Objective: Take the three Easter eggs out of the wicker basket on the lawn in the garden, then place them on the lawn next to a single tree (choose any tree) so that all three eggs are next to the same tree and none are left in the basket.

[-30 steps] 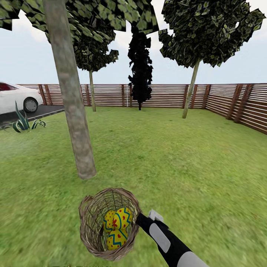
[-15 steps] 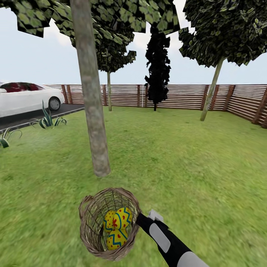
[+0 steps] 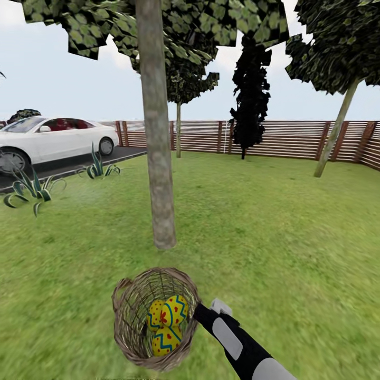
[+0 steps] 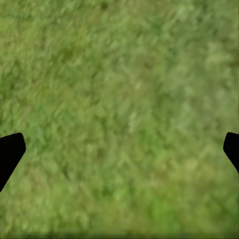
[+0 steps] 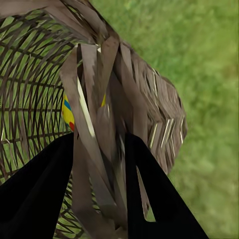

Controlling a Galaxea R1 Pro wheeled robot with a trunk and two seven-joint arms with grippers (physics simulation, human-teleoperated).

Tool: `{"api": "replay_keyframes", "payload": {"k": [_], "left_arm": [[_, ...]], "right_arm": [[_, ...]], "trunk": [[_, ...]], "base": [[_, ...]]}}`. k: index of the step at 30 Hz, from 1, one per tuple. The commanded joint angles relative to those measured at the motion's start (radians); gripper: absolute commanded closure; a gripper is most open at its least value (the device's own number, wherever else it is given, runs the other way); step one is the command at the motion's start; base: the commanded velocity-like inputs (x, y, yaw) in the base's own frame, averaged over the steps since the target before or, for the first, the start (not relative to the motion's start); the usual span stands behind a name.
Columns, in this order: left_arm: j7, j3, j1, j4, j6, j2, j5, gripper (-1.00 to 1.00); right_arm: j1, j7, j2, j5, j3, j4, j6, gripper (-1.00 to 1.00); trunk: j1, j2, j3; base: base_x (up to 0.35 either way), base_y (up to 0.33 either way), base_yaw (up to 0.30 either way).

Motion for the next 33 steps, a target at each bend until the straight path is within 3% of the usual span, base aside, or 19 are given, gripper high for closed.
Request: {"api": "replay_keyframes", "payload": {"k": [1,11,33], "left_arm": [[0.000,-0.001,-0.001,0.000,-0.006,0.000,0.006,-1.00],[-0.017,0.000,-0.002,0.002,-0.009,0.011,0.007,-1.00],[-0.017,0.000,-0.002,0.002,-0.010,0.012,0.006,-1.00]], "right_arm": [[-0.001,-0.007,0.000,-0.004,0.002,-0.003,0.002,1.00],[-0.001,-0.007,0.000,-0.004,0.002,-0.004,0.002,1.00],[-0.001,-0.007,0.000,-0.004,0.002,-0.003,0.002,1.00]], "trunk": [[0.000,-0.001,-0.001],[0.000,-0.001,-0.002],[0.000,-0.001,-0.002]], "base": [[0.110,0.101,0.280],[0.053,0.286,0.145],[0.166,0.292,0.277]]}}
